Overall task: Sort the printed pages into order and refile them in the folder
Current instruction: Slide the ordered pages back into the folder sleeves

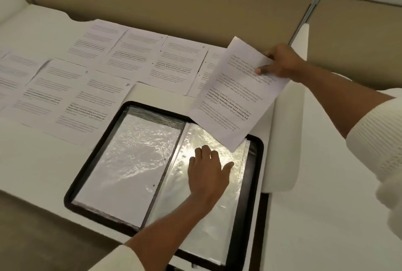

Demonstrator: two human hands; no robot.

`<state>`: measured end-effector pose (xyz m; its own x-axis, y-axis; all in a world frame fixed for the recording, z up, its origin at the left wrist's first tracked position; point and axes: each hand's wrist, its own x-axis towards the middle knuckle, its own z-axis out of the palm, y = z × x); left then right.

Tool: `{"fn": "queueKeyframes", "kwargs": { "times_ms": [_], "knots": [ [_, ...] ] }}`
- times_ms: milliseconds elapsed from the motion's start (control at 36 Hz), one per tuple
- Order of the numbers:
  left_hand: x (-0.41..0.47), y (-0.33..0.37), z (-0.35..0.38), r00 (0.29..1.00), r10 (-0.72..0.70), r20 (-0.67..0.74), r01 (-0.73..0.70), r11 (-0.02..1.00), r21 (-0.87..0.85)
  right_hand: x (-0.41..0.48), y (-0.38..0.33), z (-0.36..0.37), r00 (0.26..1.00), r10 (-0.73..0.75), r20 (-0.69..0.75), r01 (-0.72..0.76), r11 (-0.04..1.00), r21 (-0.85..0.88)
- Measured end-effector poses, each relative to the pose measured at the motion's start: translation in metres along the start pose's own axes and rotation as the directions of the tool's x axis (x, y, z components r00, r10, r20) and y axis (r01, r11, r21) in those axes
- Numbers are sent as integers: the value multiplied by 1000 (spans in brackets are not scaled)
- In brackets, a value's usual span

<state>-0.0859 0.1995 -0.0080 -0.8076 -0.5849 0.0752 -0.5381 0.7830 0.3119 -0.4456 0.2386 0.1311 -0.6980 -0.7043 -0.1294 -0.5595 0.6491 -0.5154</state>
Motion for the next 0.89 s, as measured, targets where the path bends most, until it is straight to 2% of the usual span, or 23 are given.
{"fn": "queueKeyframes", "kwargs": {
  "times_ms": [111, 194, 278, 417, 667, 750, 889],
  "knots": [
    [10, 20, 7, 1000, -15, 16, 15, 1000, 12, 3, 9, -10, 999, 12, -36, -9, 998, 69],
    [17, 33, 10, 996, -31, 87, 25, 997, 69, 5, 10, -12, 999, 21, -28, -17, 993, 116],
    [22, 42, 12, 985, -87, 148, 72, 992, 104, 8, 10, -13, 1000, 25, -4, -24, 993, 112],
    [21, 52, 12, 976, -137, 168, 116, 985, 125, 17, 16, -15, 999, 18, 39, -22, 996, 92],
    [22, 46, 8, 977, -185, 105, 194, 978, -82, 25, 28, -18, 998, 23, 51, -30, 992, 122],
    [24, 46, 4, 955, -283, 85, 294, 941, -170, 26, 28, -19, 998, 15, 59, -23, 992, 126],
    [26, 42, 1, 870, -457, 184, 492, 820, -293, 33, 28, -19, 996, 21, 81, -29, 994, 108]
  ]
}}
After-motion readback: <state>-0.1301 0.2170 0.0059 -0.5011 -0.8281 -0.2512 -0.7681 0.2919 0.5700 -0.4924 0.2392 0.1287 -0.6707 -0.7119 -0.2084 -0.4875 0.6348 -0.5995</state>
